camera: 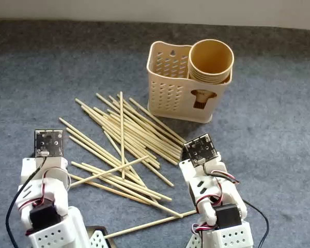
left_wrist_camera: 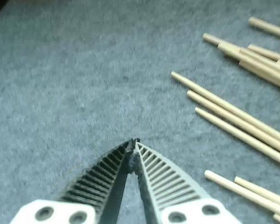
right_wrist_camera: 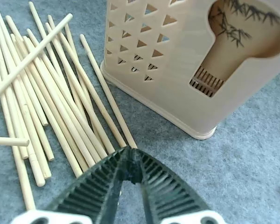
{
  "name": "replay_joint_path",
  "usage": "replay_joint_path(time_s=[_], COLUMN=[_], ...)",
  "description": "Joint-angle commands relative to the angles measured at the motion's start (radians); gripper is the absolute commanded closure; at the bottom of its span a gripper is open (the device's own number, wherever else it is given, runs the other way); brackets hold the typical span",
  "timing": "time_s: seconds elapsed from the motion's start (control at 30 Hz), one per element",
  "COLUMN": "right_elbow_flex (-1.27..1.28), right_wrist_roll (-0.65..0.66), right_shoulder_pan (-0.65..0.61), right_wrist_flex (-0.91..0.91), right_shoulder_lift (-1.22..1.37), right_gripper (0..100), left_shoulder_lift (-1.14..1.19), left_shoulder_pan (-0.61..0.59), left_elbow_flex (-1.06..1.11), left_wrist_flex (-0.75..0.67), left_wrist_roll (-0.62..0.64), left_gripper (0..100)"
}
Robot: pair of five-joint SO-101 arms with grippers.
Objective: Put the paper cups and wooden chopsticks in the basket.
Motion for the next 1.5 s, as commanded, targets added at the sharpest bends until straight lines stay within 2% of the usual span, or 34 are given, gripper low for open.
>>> replay_joint_path(time_s=[0.0,0.2,0.4,0.63,0.9,1.03,1.13,1.27,1.47], right_elbow_flex=[0.099,0.079,-0.119,-0.418,-0.539,-0.602,-0.674,-0.773,-0.855], right_wrist_roll=[0.005,0.005,-0.048,-0.049,-0.049,-0.052,-0.106,-0.13,-0.265], right_shoulder_pan=[-0.002,-0.008,-0.01,-0.111,-0.2,-0.216,-0.219,-0.312,-0.401], right_wrist_flex=[0.022,0.131,0.268,0.418,0.429,0.423,0.4,0.406,0.357], right_shoulder_lift=[0.001,-0.004,0.005,0.005,0.018,0.119,0.243,0.43,0.642], right_gripper=[99.1,99.1,99.1,99.1,99.1,99.1,99.2,99.3,99.3], left_shoulder_lift=[-0.013,-0.012,-0.012,-0.012,-0.012,-0.012,-0.012,-0.01,-0.01], left_shoulder_pan=[-0.044,-0.039,-0.039,-0.039,-0.038,-0.038,-0.038,-0.038,-0.038], left_elbow_flex=[0.091,0.11,0.13,0.13,0.13,0.13,0.13,0.13,0.13], left_wrist_flex=[0.0,0.002,-0.002,0.0,-0.002,-0.002,-0.002,-0.002,-0.002], left_wrist_roll=[-0.012,-0.012,-0.014,-0.014,-0.014,-0.014,-0.014,-0.014,-0.014], left_gripper=[99,99,99,99,99,99,99,99,99])
